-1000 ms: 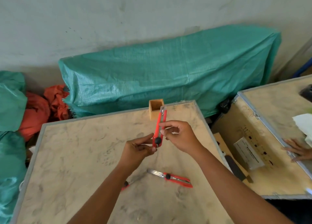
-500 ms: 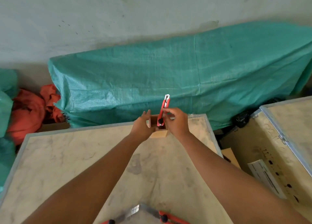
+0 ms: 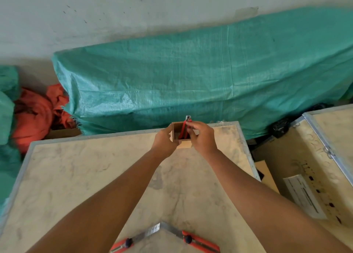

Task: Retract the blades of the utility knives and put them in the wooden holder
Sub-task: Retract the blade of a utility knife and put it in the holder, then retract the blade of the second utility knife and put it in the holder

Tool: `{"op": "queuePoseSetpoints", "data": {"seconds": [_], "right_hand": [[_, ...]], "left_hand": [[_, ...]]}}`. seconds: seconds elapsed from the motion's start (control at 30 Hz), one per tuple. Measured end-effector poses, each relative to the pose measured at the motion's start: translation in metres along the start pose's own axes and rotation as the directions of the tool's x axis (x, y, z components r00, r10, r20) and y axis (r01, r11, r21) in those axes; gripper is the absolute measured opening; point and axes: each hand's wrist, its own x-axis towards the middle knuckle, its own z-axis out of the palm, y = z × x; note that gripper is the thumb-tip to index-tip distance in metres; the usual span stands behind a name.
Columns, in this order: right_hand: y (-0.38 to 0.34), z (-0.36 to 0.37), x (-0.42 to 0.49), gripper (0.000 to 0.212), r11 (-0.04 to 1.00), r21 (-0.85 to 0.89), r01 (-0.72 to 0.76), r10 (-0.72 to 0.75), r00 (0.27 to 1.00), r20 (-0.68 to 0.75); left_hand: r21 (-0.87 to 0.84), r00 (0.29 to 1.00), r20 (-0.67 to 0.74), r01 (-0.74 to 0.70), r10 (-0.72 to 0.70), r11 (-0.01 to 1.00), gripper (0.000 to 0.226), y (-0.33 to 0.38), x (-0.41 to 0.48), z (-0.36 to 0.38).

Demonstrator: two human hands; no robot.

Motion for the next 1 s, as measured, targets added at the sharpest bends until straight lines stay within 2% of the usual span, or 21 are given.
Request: {"op": "queuePoseSetpoints", "data": {"seconds": [0.13,0.27,0.37,0.43,0.57,0.73,0.87,1.0], "right_hand": [[-0.018,-0.006,-0.021,0.034,0.999,-0.007,-0.051,0.051,0.998,0.032],[-0.042,-0.011,-0.053,0.035,0.992,-0.026,-0.123,0.124,0.992,0.038],[-0.068,-0.006,-0.091,0.03,0.986,0.031,-0.161,0.16,0.986,0.041],[-0.083,0.008,-0.123,0.027,0.969,0.083,-0.233,0.223,0.968,0.114],[-0.108,0.049,-0.197,0.025,0.911,0.11,-0.398,0.346,0.88,0.325],[-0.133,0.098,-0.286,0.022,0.869,0.067,-0.489,0.403,0.782,0.475],[-0.145,0.121,-0.326,0.026,0.846,0.02,-0.532,0.476,0.772,0.421],[-0.148,0.137,-0.337,0.032,0.812,-0.025,-0.583,0.558,0.763,0.326]], "left_hand": [[0.003,0.998,-0.025,0.056,-0.056,0.998,0.075,-0.005,-0.032,-0.014],[-0.027,0.995,-0.056,0.081,-0.083,0.996,0.062,-0.028,-0.078,-0.044],[-0.024,0.994,-0.046,0.1,-0.101,0.995,0.052,-0.062,-0.12,-0.069],[-0.017,0.989,-0.055,0.134,-0.134,0.991,0.049,-0.09,-0.149,-0.082],[-0.026,0.97,-0.042,0.237,-0.238,0.971,0.046,-0.147,-0.204,-0.098],[0.029,0.953,-0.002,0.304,-0.304,0.952,0.047,-0.204,-0.254,-0.098],[0.164,0.957,0.006,0.284,-0.289,0.945,0.048,-0.233,-0.276,-0.089],[0.272,0.982,0.017,0.179,-0.19,0.945,0.052,-0.252,-0.282,-0.082]]}}
